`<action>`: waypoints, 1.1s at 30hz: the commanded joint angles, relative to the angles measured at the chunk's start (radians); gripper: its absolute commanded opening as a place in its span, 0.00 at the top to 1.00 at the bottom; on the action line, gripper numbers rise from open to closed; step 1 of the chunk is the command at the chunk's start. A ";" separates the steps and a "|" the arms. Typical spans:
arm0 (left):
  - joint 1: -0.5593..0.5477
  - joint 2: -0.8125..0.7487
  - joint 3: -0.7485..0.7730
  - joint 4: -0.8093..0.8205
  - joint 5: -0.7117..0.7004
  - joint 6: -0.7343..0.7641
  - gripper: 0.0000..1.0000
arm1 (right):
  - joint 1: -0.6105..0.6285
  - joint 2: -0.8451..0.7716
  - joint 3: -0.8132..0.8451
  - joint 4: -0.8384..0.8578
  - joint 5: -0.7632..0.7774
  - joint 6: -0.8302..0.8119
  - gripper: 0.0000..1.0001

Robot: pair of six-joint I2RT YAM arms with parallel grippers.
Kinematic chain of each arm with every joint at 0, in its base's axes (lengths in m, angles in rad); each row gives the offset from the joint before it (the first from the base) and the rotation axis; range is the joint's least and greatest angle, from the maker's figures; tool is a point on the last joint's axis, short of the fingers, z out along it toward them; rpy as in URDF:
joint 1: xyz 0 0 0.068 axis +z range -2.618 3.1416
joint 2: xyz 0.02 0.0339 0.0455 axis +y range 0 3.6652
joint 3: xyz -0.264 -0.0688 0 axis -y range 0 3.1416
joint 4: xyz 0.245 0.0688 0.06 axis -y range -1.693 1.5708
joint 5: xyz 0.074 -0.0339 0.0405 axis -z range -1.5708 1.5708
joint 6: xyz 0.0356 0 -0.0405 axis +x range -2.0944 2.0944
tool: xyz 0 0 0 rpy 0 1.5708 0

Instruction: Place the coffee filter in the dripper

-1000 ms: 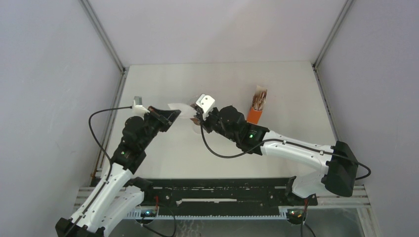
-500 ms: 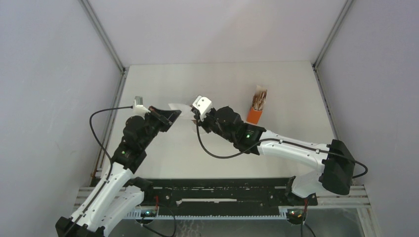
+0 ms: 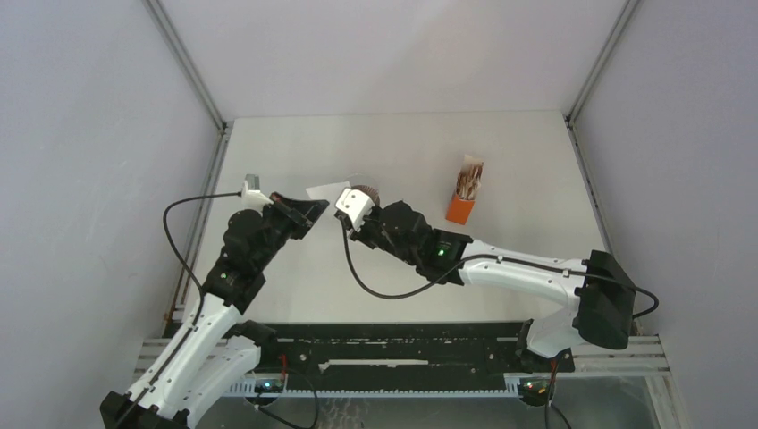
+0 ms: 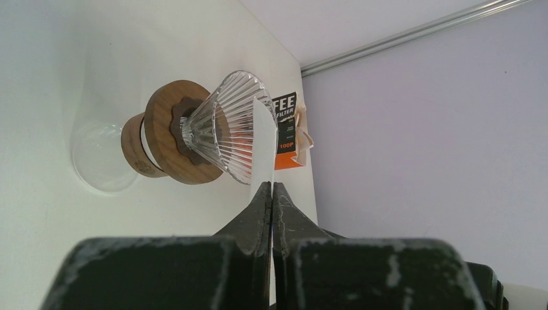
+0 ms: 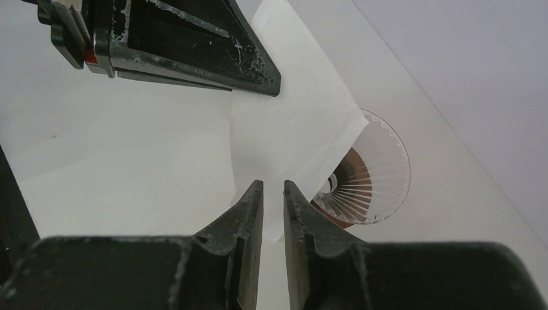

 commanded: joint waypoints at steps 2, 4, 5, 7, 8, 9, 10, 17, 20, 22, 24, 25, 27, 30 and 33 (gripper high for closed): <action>-0.008 -0.012 0.061 0.023 -0.001 0.023 1.00 | 0.017 -0.003 0.044 -0.005 -0.005 -0.016 0.74; -0.008 -0.014 0.059 0.022 -0.005 0.023 1.00 | 0.024 -0.004 0.044 -0.005 -0.004 -0.006 0.74; -0.009 -0.014 0.059 0.021 -0.007 0.023 1.00 | 0.029 -0.007 0.044 -0.005 -0.003 0.001 0.74; -0.009 -0.012 0.057 0.020 -0.012 0.021 1.00 | 0.040 -0.017 0.044 -0.008 0.013 0.014 0.73; -0.009 -0.013 0.056 0.019 -0.014 0.020 1.00 | 0.045 -0.022 0.044 -0.008 0.026 0.019 0.72; -0.010 -0.013 0.055 0.019 -0.015 0.019 1.00 | 0.049 -0.028 0.044 -0.013 0.033 0.023 0.71; -0.009 -0.015 0.055 0.018 -0.017 0.018 1.00 | 0.052 -0.034 0.044 -0.016 0.039 0.027 0.70; -0.010 -0.020 0.055 0.016 -0.026 0.018 1.00 | 0.084 -0.004 0.044 -0.020 0.079 0.010 0.62; -0.010 -0.023 0.055 0.016 -0.024 0.018 1.00 | 0.097 0.023 0.044 -0.008 0.103 0.001 0.59; -0.009 -0.023 0.055 0.016 -0.024 0.017 1.00 | 0.100 0.034 0.044 0.002 0.126 -0.006 0.59; -0.009 -0.025 0.055 0.015 -0.025 0.017 1.00 | 0.101 0.043 0.044 0.009 0.157 -0.020 0.59; -0.010 -0.026 0.055 0.015 -0.025 0.017 1.00 | 0.101 0.047 0.044 0.011 0.174 -0.028 0.59; -0.010 -0.025 0.056 0.015 -0.024 0.017 1.00 | 0.101 0.055 0.044 0.014 0.194 -0.036 0.60; -0.009 -0.026 0.056 0.015 -0.023 0.017 1.00 | 0.101 0.055 0.044 0.014 0.215 -0.038 0.65; -0.009 -0.021 0.056 0.015 -0.022 0.018 1.00 | 0.101 0.044 0.044 0.006 0.199 -0.034 0.72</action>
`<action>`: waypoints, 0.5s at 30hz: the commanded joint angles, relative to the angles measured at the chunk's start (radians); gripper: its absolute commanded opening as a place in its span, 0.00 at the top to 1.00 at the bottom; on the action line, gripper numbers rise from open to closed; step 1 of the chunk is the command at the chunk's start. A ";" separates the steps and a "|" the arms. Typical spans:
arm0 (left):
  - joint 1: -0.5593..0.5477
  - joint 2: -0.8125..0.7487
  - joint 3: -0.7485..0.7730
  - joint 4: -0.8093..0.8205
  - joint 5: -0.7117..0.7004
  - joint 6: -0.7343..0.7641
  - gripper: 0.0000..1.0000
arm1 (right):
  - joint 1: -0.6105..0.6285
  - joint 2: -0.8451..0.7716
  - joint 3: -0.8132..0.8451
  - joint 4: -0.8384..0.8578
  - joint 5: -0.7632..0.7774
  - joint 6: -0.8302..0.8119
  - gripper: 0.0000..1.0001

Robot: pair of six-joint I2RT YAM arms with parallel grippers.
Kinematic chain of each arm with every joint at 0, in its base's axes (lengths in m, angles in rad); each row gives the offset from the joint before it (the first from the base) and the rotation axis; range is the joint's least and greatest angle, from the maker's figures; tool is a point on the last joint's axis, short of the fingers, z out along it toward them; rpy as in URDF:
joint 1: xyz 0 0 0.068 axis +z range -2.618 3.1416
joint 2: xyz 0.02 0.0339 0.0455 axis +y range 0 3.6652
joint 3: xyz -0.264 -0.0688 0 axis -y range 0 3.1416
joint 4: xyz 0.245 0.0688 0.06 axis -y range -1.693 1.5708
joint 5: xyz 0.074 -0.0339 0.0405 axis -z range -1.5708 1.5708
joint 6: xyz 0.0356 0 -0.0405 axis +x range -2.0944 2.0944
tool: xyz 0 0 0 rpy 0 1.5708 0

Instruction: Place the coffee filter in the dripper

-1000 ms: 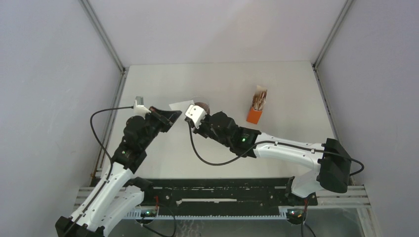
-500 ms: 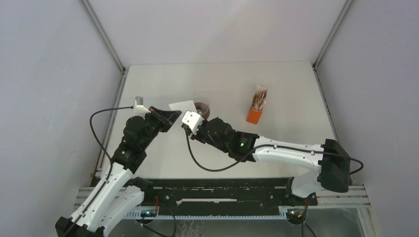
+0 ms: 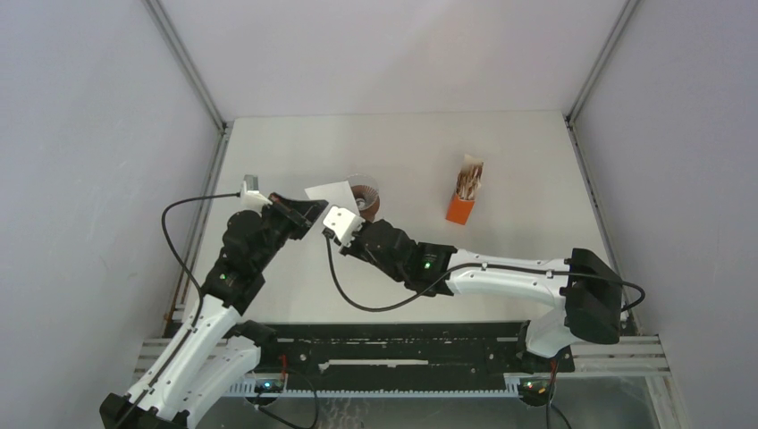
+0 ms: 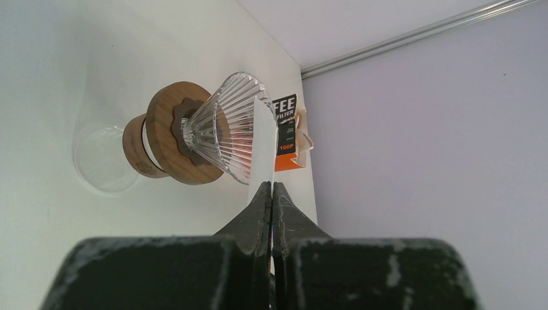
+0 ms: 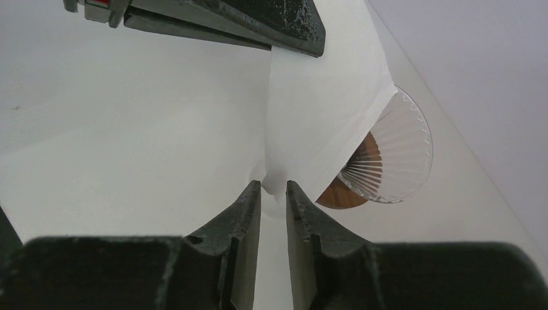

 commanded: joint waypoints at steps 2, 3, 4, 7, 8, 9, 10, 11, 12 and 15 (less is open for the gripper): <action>-0.009 -0.009 0.056 0.023 -0.007 0.019 1.00 | 0.003 -0.030 0.044 0.031 0.007 -0.002 0.75; -0.010 -0.008 0.056 0.023 -0.006 0.020 1.00 | 0.000 -0.035 0.044 0.027 -0.003 0.003 0.77; -0.010 -0.010 0.056 0.023 -0.005 0.020 1.00 | -0.004 -0.042 0.044 0.021 -0.014 0.009 0.78; -0.009 -0.009 0.053 0.023 -0.005 0.021 1.00 | -0.021 -0.058 0.044 0.011 -0.038 0.032 0.83; -0.009 -0.010 0.053 0.022 -0.005 0.020 1.00 | -0.024 -0.061 0.044 0.011 -0.039 0.034 0.84; -0.009 -0.009 0.053 0.023 -0.004 0.021 1.00 | -0.025 -0.062 0.044 0.012 -0.036 0.034 0.85; -0.009 -0.009 0.054 0.023 -0.003 0.021 1.00 | -0.026 -0.062 0.044 0.013 -0.031 0.032 0.87; -0.009 -0.009 0.055 0.022 -0.002 0.021 1.00 | -0.027 -0.063 0.044 0.012 -0.032 0.033 0.88; -0.009 -0.009 0.056 0.022 -0.001 0.021 1.00 | -0.028 -0.066 0.044 0.009 -0.039 0.034 0.88; -0.011 -0.009 0.054 0.022 0.000 0.022 1.00 | -0.035 -0.078 0.044 -0.001 -0.066 0.053 0.91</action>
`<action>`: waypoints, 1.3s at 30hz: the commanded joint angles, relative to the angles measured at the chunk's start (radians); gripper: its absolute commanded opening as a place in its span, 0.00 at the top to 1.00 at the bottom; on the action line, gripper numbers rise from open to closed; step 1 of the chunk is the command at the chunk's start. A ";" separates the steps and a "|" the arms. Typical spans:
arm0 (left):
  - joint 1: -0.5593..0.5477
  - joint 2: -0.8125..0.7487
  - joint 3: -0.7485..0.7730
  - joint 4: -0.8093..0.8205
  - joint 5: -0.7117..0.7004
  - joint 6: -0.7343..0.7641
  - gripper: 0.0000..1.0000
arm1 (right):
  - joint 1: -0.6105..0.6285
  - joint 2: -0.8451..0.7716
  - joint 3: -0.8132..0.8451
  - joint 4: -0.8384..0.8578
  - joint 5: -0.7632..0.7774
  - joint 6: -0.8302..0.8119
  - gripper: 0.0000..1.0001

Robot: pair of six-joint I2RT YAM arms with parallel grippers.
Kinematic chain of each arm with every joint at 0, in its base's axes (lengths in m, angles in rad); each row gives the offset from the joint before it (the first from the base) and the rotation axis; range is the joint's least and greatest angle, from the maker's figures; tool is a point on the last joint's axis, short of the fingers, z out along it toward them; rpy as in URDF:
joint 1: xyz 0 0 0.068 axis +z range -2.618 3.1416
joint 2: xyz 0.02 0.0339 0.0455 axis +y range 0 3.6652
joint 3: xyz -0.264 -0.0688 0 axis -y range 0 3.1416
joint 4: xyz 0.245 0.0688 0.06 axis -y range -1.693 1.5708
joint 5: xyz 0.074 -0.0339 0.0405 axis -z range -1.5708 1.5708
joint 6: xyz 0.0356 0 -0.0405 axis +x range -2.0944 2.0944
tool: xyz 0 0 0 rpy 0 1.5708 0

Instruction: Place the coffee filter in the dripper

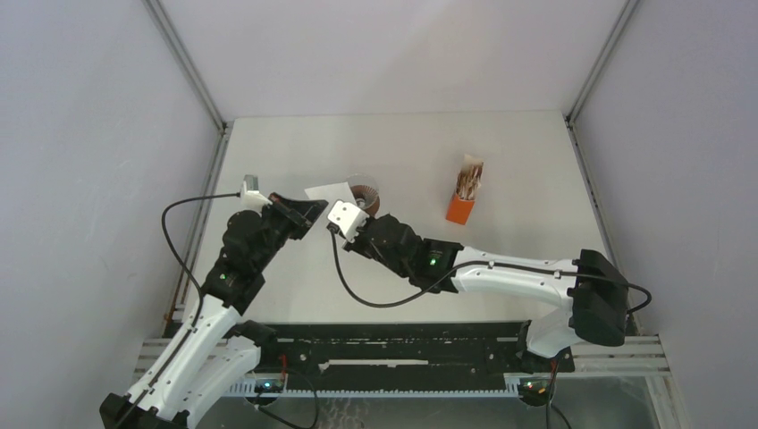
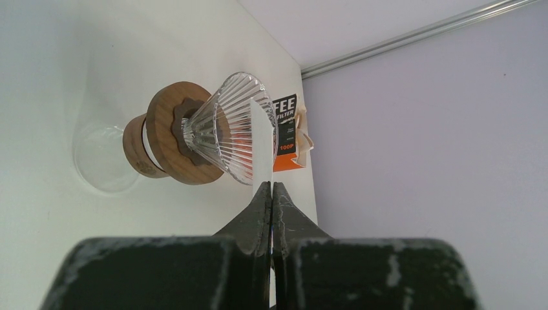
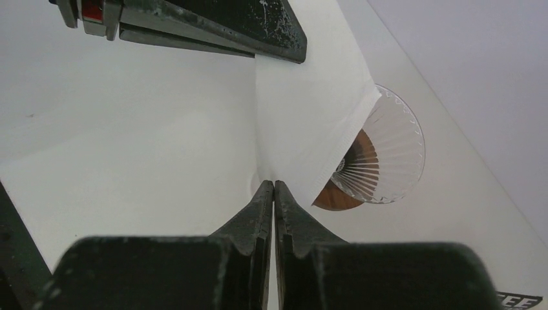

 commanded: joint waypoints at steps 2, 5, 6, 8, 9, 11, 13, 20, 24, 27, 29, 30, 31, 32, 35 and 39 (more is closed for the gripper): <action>-0.011 -0.009 0.054 0.024 0.001 0.021 1.00 | -0.012 -0.052 0.045 0.009 -0.034 0.038 0.93; -0.012 -0.009 0.054 0.024 0.001 0.021 1.00 | -0.015 -0.043 0.044 0.021 -0.013 0.031 1.00; -0.012 -0.009 0.055 0.024 0.001 0.021 1.00 | -0.014 -0.039 0.044 0.024 -0.005 0.027 1.00; -0.014 -0.011 0.055 0.024 0.001 0.021 1.00 | -0.013 -0.031 0.044 0.034 0.007 0.024 1.00; -0.015 -0.010 0.055 0.023 -0.001 0.020 1.00 | -0.013 -0.030 0.044 0.037 0.012 0.023 1.00; -0.015 -0.008 0.055 0.020 -0.001 0.025 1.00 | -0.013 -0.033 0.044 0.042 0.020 0.025 1.00; -0.016 -0.008 0.055 0.017 -0.002 0.027 0.98 | -0.015 -0.043 0.044 0.043 0.015 0.027 1.00; -0.015 -0.009 0.080 -0.018 -0.023 0.076 0.71 | -0.051 -0.070 0.090 -0.033 -0.026 0.086 1.00; -0.016 -0.013 0.107 -0.049 -0.038 0.114 0.61 | -0.083 -0.066 0.134 -0.090 -0.062 0.140 1.00; -0.016 -0.020 0.130 -0.078 -0.048 0.149 0.51 | -0.110 -0.057 0.187 -0.144 -0.096 0.188 1.00; -0.016 -0.027 0.147 -0.095 -0.053 0.177 0.41 | -0.130 -0.045 0.226 -0.193 -0.118 0.225 1.00; -0.016 -0.030 0.159 -0.107 -0.056 0.194 0.36 | -0.139 -0.037 0.246 -0.219 -0.130 0.243 1.00; -0.015 -0.033 0.172 -0.121 -0.064 0.212 0.30 | -0.148 -0.030 0.268 -0.244 -0.139 0.259 1.00; -0.016 -0.038 0.185 -0.138 -0.069 0.231 0.24 | -0.155 -0.023 0.288 -0.268 -0.151 0.276 1.00; -0.016 -0.043 0.227 -0.185 -0.094 0.297 0.07 | -0.177 -0.005 0.335 -0.329 -0.177 0.318 1.00; -0.015 -0.043 0.291 -0.261 -0.142 0.369 0.03 | -0.204 0.009 0.386 -0.413 -0.202 0.365 1.00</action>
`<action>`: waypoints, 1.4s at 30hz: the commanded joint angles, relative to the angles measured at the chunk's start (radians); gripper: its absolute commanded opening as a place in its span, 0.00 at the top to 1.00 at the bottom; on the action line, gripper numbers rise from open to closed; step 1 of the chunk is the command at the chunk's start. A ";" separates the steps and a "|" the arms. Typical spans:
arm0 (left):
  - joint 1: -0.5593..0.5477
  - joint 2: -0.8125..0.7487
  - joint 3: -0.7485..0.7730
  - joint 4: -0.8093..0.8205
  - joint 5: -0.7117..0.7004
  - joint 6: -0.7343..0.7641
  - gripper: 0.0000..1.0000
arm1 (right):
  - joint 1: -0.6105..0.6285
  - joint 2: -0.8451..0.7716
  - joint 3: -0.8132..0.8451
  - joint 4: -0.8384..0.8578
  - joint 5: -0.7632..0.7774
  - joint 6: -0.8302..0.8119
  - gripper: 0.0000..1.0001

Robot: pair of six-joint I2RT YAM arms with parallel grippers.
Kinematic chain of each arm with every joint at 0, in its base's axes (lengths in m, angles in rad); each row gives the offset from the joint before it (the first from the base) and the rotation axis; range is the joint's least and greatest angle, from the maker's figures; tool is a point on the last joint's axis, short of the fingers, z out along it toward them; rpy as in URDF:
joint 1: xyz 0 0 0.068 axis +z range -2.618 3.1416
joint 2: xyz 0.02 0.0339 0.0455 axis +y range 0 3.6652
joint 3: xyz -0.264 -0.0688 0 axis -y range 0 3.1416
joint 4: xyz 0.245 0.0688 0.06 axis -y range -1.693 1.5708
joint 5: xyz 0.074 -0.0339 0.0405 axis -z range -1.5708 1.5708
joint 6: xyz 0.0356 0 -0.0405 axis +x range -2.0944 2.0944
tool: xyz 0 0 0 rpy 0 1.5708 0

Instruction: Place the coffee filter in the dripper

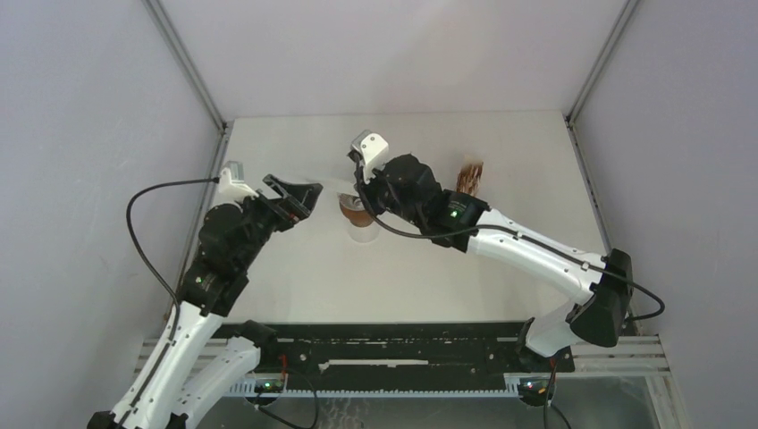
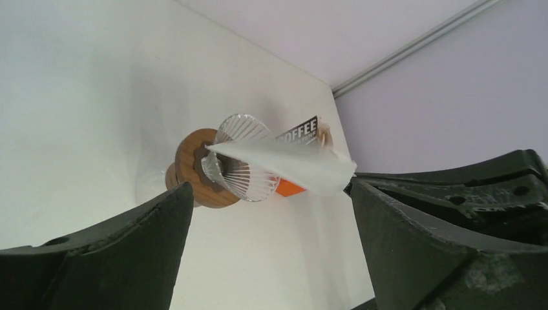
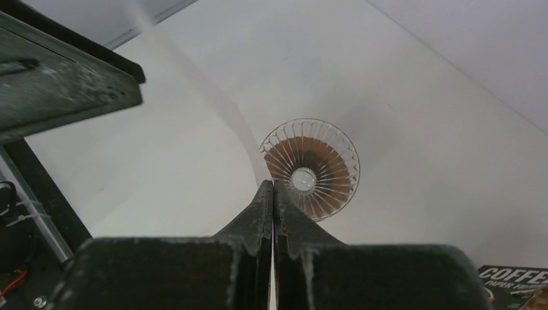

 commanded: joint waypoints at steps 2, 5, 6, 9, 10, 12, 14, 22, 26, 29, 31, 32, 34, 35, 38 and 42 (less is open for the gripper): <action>-0.003 -0.016 0.121 -0.102 -0.099 0.145 0.01 | -0.035 0.020 0.080 -0.139 -0.053 0.101 1.00; -0.003 -0.027 0.157 -0.143 -0.156 0.201 0.00 | -0.050 0.011 0.083 -0.159 -0.069 0.110 1.00; -0.003 -0.030 0.167 -0.152 -0.170 0.211 0.00 | -0.056 0.007 0.085 -0.164 -0.077 0.115 1.00; -0.002 -0.025 0.188 -0.155 -0.133 0.230 0.01 | -0.064 -0.003 0.090 -0.172 -0.108 0.134 1.00; -0.004 -0.013 0.196 -0.153 -0.096 0.231 0.03 | -0.066 -0.003 0.092 -0.170 -0.116 0.139 1.00; -0.002 0.024 0.208 -0.148 -0.013 0.220 0.04 | -0.070 -0.005 0.096 -0.169 -0.131 0.157 1.00; -0.003 0.061 0.205 -0.123 0.061 0.192 0.06 | -0.076 -0.005 0.097 -0.162 -0.149 0.175 1.00; -0.028 0.206 0.181 0.028 0.288 0.087 0.09 | -0.088 -0.005 0.076 -0.131 -0.193 0.211 1.00; -0.046 0.243 0.184 0.041 0.269 0.079 0.11 | -0.088 -0.004 0.070 -0.122 -0.193 0.216 1.00; -0.050 0.259 0.184 0.035 0.252 0.078 0.16 | -0.089 -0.005 0.064 -0.117 -0.192 0.215 1.00; -0.052 0.266 0.184 0.033 0.244 0.078 0.20 | -0.089 -0.006 0.060 -0.116 -0.188 0.215 1.00; -0.054 0.270 0.184 0.033 0.241 0.078 0.21 | -0.089 -0.009 0.058 -0.114 -0.186 0.213 1.00; -0.057 0.275 0.184 0.032 0.233 0.078 0.25 | -0.088 -0.011 0.055 -0.113 -0.184 0.212 1.00; -0.059 0.275 0.183 0.032 0.227 0.079 0.26 | -0.089 -0.013 0.053 -0.112 -0.182 0.212 1.00; -0.064 0.285 0.185 0.031 0.219 0.081 0.27 | -0.084 -0.014 0.051 -0.111 -0.181 0.205 1.00; -0.073 0.302 0.197 0.031 0.215 0.084 0.28 | -0.073 -0.008 0.053 -0.114 -0.162 0.193 1.00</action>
